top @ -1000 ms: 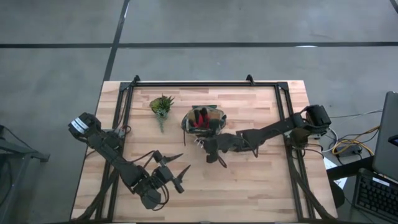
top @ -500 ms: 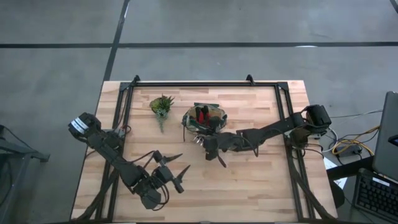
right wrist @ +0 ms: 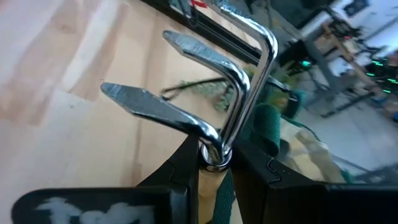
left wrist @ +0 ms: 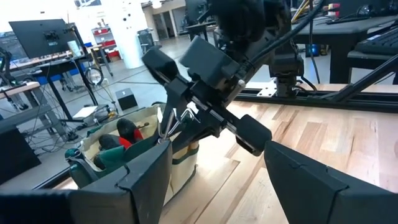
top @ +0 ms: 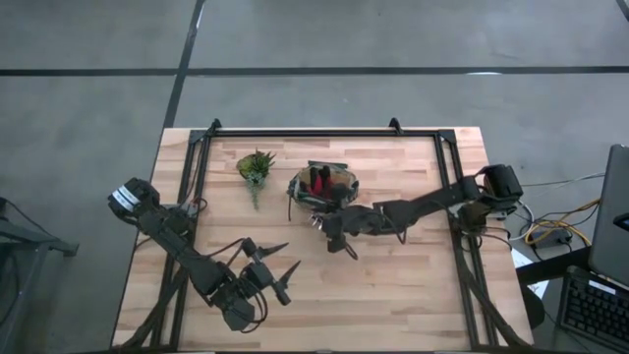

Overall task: Pick & Place Garden tools in Gardening bag
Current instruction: Put the brown hand rake into the white gardening bag

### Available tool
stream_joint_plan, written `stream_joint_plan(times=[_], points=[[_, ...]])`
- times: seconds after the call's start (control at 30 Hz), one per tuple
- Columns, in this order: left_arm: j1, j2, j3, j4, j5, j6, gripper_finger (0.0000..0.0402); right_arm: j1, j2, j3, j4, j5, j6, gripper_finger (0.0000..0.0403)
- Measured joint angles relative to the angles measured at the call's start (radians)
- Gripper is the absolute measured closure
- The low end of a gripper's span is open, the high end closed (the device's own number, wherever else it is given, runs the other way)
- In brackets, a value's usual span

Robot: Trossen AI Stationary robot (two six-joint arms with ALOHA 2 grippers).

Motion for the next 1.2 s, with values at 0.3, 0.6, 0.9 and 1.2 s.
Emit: stream_joint_plan(times=[0.3,0.6,0.9,1.2], points=[[0.001,0.000,0.000,-0.001,0.000,-0.012,0.0142,-0.053,0.000,-0.001,-0.011,-0.050,0.081,0.0339],[0.001,0.000,0.000,-0.005,0.000,-0.014,0.0142,-0.078,0.000,-0.001,-0.020,-0.051,0.126,0.0323],[0.001,0.000,-0.001,-0.005,0.000,-0.015,0.0142,-0.078,0.000,-0.001,-0.020,-0.040,0.130,0.0240],[0.001,0.000,-0.001,-0.006,0.000,-0.019,0.0142,-0.087,-0.002,0.001,-0.069,-0.041,0.265,0.0214]])
